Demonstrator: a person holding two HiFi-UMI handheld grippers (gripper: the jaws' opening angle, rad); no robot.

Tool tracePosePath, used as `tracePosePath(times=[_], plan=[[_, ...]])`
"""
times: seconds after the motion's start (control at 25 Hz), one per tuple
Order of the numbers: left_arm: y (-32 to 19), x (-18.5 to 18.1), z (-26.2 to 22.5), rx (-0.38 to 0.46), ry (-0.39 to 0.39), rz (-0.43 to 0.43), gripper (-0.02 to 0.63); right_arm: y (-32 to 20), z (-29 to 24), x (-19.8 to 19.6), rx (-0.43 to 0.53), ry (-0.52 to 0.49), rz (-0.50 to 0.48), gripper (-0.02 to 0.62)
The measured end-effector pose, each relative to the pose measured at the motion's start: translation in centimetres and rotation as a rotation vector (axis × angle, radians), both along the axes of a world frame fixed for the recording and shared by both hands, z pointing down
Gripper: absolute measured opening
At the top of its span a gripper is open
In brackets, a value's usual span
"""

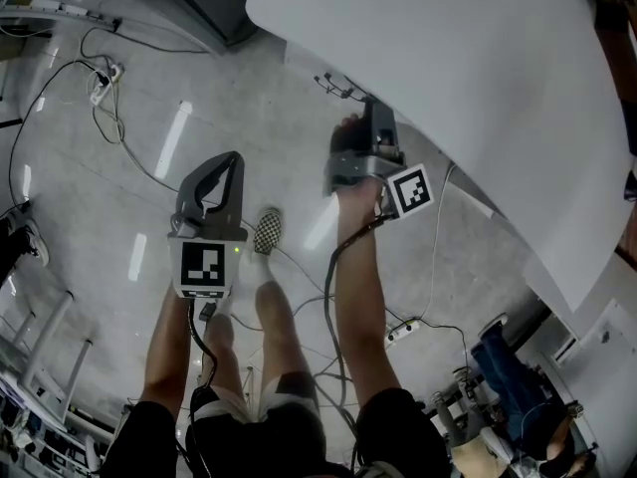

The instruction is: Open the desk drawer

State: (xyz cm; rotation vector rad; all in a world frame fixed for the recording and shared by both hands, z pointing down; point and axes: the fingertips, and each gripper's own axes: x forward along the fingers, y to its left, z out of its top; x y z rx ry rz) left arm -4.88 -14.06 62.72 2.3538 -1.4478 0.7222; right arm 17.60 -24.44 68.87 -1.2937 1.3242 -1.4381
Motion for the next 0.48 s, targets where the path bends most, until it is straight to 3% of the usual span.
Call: tracePosePath(times=[0.16,0.48], plan=[[-0.08,-0.1,-0.45,0.006,-0.009,0.0,0.011,0.07,0.12,0.1,-0.012,-0.007,0.017,0.044],[0.39,-0.1,-0.83,0.007,-0.016,0.006,0.011,0.12,0.32,-0.13,0.008,-0.068,0.035,0.028]])
